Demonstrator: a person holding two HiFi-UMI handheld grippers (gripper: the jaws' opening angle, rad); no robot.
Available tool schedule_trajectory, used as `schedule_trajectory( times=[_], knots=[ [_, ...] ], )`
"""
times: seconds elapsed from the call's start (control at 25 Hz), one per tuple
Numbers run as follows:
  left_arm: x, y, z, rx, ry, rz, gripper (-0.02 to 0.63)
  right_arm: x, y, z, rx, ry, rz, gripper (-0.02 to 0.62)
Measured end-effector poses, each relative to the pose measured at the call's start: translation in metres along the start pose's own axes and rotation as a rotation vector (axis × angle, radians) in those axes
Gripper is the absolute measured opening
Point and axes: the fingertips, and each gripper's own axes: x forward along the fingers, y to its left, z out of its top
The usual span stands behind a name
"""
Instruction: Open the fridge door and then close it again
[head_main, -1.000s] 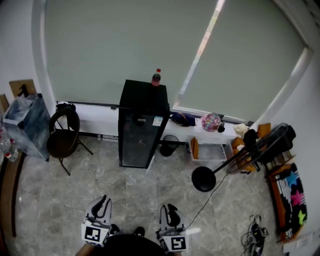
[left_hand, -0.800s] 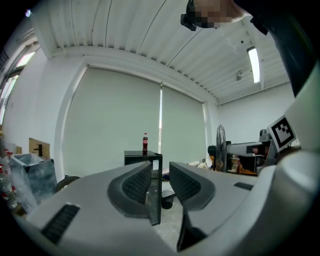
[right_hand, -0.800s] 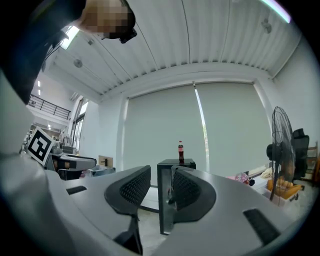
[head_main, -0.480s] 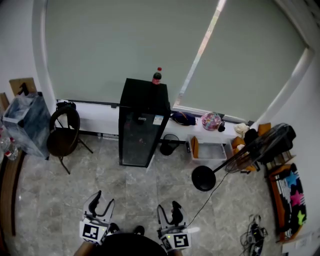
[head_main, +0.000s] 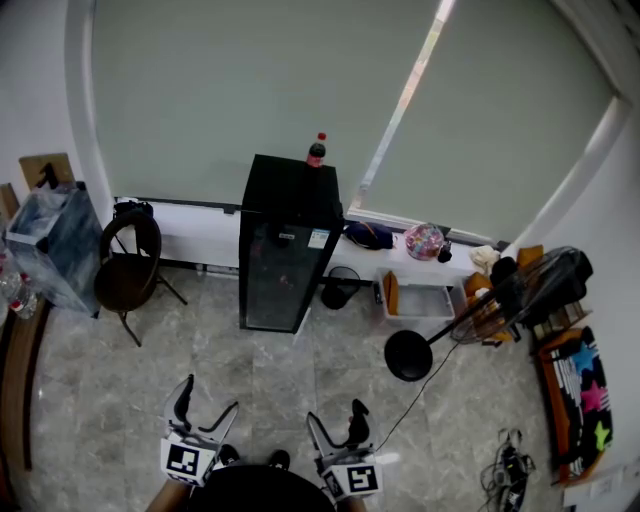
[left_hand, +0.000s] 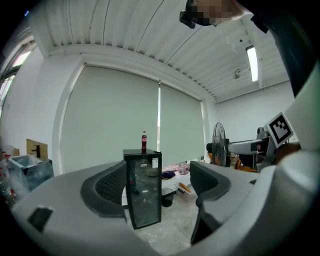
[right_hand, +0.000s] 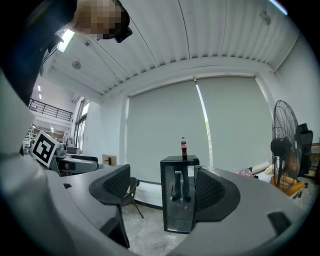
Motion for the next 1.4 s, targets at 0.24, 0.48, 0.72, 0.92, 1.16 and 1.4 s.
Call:
schedule_trajectory(
  times=[0.24, 0.48, 0.72, 0.92, 1.16, 1.4],
  knots=[
    [-0.002, 0.003, -0.003, 0.01, 0.01, -0.025, 0.449, 0.002, 0.005, -0.002, 0.003, 0.005, -0.005, 0.413],
    [-0.008, 0.015, -0.001, 0.015, 0.014, -0.035, 0.468, 0.004, 0.011, -0.007, 0.006, 0.038, -0.027, 0.414],
    [-0.015, 0.027, 0.006, 0.021, -0.019, -0.07, 0.48, 0.011, 0.031, -0.005, -0.004, 0.043, -0.037, 0.414],
    [-0.021, 0.042, 0.005, 0.016, -0.018, -0.095, 0.48, 0.017, 0.055, -0.001, -0.014, 0.037, -0.044, 0.414],
    [-0.025, 0.057, -0.003, -0.001, -0.007, -0.107, 0.48, 0.015, 0.069, -0.012, -0.019, 0.047, -0.059, 0.414],
    [-0.022, 0.069, -0.014, -0.026, 0.012, -0.105, 0.48, 0.02, 0.067, -0.016, -0.003, 0.083, -0.085, 0.414]
  ],
)
